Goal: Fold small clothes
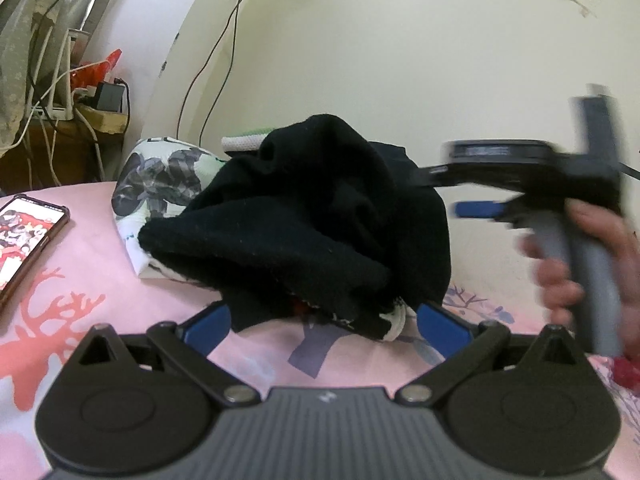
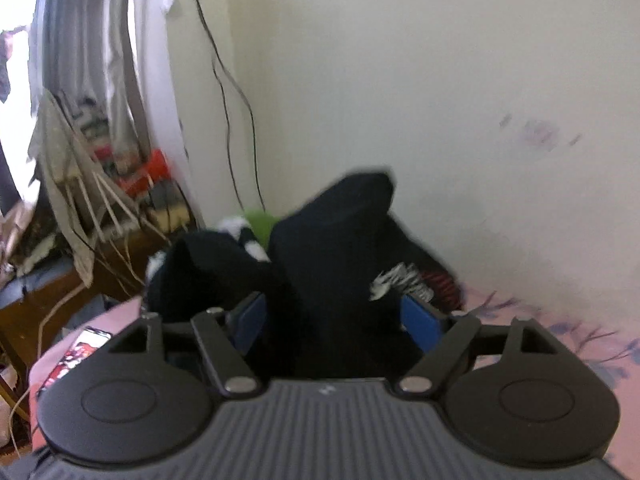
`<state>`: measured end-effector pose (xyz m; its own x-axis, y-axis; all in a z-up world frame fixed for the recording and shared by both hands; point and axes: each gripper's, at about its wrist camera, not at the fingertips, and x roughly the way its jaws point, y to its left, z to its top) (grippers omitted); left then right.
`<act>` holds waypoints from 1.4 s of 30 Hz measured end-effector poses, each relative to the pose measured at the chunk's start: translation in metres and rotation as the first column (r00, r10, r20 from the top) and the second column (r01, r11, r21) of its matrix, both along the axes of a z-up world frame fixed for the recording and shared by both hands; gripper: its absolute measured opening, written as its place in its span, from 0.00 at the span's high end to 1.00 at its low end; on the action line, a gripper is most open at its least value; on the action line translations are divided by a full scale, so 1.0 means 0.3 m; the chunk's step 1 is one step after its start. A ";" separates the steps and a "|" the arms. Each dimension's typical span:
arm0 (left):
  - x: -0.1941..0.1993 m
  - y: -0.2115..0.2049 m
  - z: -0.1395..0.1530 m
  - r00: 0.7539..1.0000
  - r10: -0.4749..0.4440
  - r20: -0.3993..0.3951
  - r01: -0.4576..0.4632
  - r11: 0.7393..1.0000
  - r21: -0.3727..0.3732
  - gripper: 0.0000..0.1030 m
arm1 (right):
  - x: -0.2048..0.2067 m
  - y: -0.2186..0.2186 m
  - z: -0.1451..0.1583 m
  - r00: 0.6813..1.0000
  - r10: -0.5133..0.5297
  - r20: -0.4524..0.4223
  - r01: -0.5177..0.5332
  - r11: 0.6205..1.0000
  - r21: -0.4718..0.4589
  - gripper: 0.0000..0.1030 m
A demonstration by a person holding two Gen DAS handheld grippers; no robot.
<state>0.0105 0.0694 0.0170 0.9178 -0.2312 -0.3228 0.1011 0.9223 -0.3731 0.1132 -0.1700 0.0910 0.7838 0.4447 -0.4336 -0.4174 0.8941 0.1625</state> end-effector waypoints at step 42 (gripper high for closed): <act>0.144 -0.231 0.042 0.921 -0.335 -0.197 0.346 0.938 0.021 0.00 | -0.890 -0.917 -0.130 0.813 -0.571 0.114 0.582 0.805 -0.112 0.29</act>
